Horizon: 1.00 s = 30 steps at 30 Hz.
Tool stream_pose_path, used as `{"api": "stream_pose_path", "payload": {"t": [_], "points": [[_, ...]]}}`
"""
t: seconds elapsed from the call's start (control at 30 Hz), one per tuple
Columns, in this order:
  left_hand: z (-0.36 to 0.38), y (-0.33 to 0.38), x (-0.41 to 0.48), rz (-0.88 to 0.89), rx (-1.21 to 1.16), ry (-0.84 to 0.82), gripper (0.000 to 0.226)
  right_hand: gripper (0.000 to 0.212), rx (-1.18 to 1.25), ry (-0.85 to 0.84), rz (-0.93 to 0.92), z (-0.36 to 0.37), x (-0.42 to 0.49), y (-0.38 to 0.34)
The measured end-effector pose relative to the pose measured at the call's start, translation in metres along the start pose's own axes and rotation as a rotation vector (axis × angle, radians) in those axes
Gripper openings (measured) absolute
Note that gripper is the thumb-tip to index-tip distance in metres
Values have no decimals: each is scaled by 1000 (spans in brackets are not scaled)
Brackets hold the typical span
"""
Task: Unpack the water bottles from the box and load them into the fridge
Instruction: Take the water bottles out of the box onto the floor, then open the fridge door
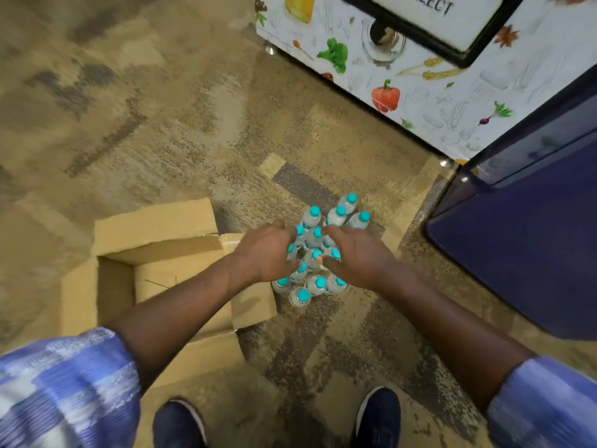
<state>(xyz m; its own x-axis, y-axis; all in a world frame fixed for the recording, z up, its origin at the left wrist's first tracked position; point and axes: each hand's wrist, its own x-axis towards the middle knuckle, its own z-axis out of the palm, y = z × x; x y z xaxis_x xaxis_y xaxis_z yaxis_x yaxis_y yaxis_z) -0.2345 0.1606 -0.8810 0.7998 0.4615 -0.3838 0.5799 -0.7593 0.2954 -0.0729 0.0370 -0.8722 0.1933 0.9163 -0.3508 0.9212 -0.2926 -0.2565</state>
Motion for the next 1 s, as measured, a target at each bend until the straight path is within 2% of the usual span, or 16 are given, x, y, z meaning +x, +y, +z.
{"api": "stream_pose_path", "payload": {"t": [0.27, 0.57, 0.77, 1.0], "points": [[-201, 33, -104, -68, -93, 16, 52, 39, -19, -1, -13, -191, -59, -127], [-407, 59, -216, -11, -70, 88, 50, 38, -26, 146, 45, -395, -127, -252], [-495, 68, -251, 68, -50, 119, 47, 35, 54, 245, 176, -467, -171, -295], [-537, 104, -252, 156, 17, 177, 52, 42, 28, 315, 317, -513, -223, -287]]}}
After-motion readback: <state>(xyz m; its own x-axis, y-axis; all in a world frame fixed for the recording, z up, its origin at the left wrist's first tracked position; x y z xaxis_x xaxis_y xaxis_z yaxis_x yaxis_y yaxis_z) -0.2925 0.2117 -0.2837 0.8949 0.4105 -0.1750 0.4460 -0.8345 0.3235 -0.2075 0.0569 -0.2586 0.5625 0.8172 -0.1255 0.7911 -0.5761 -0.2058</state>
